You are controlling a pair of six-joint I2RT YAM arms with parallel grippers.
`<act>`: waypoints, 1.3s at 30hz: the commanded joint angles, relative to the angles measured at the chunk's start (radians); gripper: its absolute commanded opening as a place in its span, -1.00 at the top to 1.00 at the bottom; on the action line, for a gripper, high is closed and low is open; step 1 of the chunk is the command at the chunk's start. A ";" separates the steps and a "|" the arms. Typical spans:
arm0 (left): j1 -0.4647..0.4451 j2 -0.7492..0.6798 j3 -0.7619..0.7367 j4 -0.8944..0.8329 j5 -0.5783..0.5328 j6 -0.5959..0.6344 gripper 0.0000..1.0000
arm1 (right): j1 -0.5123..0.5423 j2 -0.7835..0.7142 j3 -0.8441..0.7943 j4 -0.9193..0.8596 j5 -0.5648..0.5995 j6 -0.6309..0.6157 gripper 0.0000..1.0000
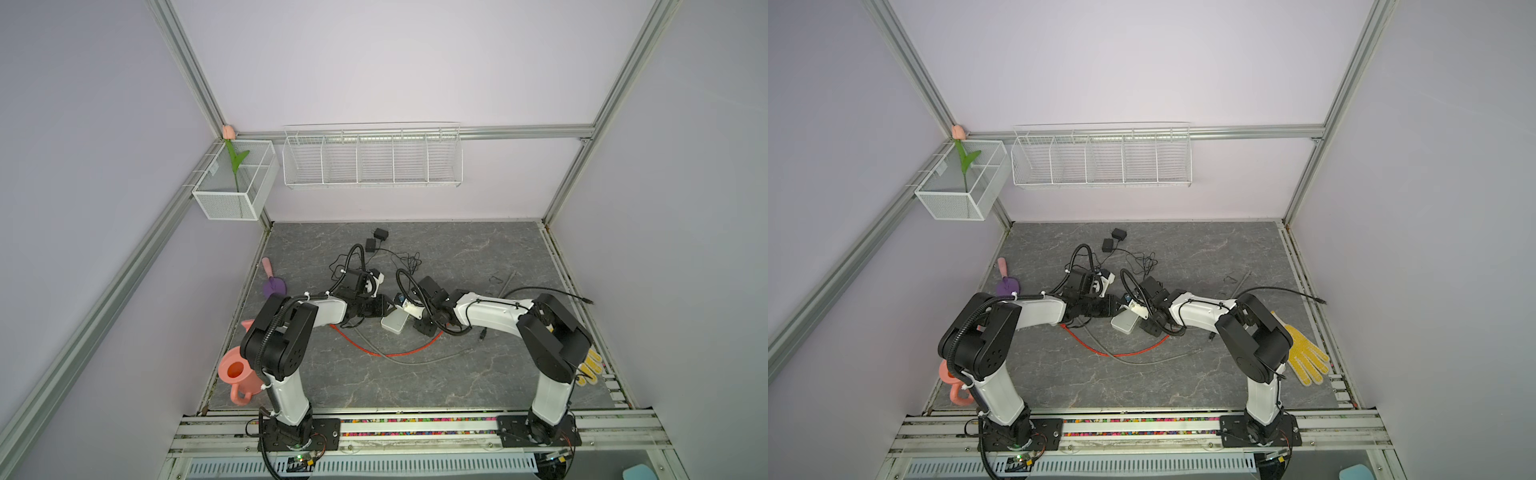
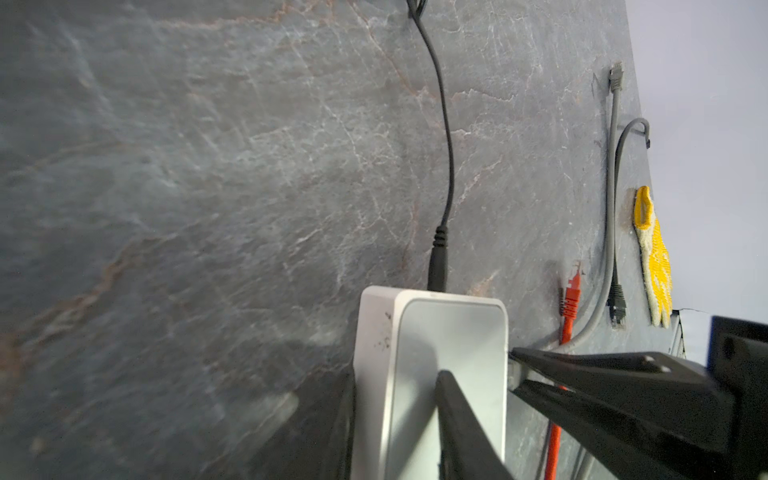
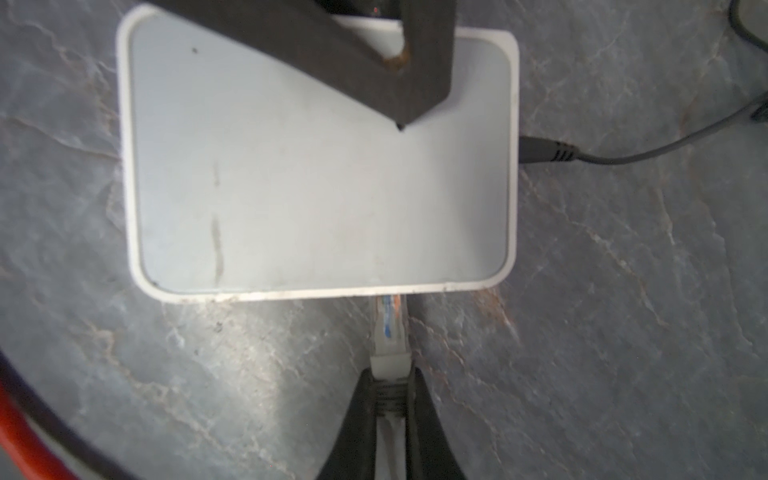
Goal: Insert the plug into the switch port
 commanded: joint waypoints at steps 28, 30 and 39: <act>-0.080 0.072 -0.046 -0.194 -0.004 0.023 0.39 | 0.009 0.022 0.036 0.351 -0.140 -0.008 0.86; -0.084 0.069 -0.061 -0.184 0.006 0.022 0.39 | 0.009 0.027 0.035 0.380 -0.145 0.002 0.86; -0.121 0.080 -0.071 -0.203 0.001 0.047 0.40 | 0.007 0.024 0.082 0.401 -0.158 -0.016 0.86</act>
